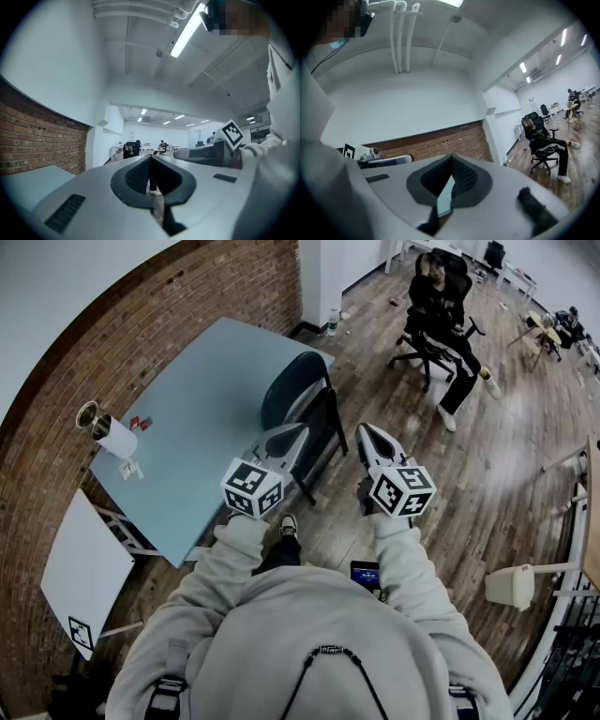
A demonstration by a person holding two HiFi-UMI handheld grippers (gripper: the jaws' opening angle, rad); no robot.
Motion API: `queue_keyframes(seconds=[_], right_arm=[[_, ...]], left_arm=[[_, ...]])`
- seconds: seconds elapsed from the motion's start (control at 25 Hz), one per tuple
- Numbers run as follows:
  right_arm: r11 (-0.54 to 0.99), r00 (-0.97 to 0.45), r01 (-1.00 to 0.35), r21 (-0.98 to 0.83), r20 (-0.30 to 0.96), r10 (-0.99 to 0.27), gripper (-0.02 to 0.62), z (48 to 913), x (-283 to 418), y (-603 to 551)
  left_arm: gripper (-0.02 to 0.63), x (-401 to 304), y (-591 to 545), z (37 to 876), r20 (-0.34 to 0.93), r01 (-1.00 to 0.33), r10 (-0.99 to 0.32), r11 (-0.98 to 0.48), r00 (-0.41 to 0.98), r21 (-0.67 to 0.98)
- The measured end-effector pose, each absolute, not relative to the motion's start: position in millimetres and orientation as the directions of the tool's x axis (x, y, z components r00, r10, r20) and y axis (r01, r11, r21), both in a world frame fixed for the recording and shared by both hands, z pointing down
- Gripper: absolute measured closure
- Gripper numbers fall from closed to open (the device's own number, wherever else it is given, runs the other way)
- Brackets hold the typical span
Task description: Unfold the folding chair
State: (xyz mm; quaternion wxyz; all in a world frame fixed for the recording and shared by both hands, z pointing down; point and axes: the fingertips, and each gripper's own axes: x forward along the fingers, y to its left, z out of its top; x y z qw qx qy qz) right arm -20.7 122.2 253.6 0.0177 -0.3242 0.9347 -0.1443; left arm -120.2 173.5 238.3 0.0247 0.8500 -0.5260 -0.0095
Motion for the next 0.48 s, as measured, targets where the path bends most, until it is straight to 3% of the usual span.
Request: queue_keyframes(seconds=[0.48], right_arm=[[0.717, -0.744, -0.665, -0.209, 0.103, -0.660, 0.589, 270.5, -118.0, -28.2]], left_arm=[[0.601, -214.9, 8.9, 251.8, -0.012, -0.877, -0.878, -0.479, 0.478, 0.039]])
